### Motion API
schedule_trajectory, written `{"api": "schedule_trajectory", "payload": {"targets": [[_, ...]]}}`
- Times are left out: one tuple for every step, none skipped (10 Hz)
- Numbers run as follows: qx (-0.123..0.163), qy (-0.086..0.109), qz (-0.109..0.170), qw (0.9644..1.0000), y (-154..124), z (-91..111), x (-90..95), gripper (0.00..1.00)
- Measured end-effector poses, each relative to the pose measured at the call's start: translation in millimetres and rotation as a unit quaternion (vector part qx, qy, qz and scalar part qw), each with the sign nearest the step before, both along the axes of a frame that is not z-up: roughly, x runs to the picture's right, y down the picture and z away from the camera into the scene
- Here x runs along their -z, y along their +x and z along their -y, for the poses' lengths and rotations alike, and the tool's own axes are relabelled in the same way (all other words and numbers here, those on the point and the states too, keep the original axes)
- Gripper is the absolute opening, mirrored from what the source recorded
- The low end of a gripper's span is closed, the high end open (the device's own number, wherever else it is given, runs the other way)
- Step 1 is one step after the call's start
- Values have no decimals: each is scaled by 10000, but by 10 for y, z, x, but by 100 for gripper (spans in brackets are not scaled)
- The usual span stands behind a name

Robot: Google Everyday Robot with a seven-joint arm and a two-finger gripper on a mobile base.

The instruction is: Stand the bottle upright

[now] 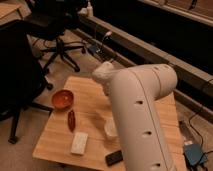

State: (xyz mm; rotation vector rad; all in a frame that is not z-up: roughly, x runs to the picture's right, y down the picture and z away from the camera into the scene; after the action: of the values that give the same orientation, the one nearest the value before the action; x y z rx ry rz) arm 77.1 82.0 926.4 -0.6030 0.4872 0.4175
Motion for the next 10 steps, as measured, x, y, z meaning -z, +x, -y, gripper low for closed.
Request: {"api": "schedule_trajectory", "payload": {"targets": [[-30,34,43,10000,-25,21,19,25],[-65,72,79,9999,-51,42,34,25],[-97,113,123,9998,-86,64,50,25],[-120,147,165,9997,-120,83,62,25],[-150,191,221,9995,-165,110,79,25],[-175,220,270,9992,-206,126,90,25],[-199,252,320,9990,-247,145,94,25],[-226,296,385,9986,-305,172,93,25],[-260,355,462,9980,-377,213,93,25],[-295,419,541,9972,-449,258,97,25]]}}
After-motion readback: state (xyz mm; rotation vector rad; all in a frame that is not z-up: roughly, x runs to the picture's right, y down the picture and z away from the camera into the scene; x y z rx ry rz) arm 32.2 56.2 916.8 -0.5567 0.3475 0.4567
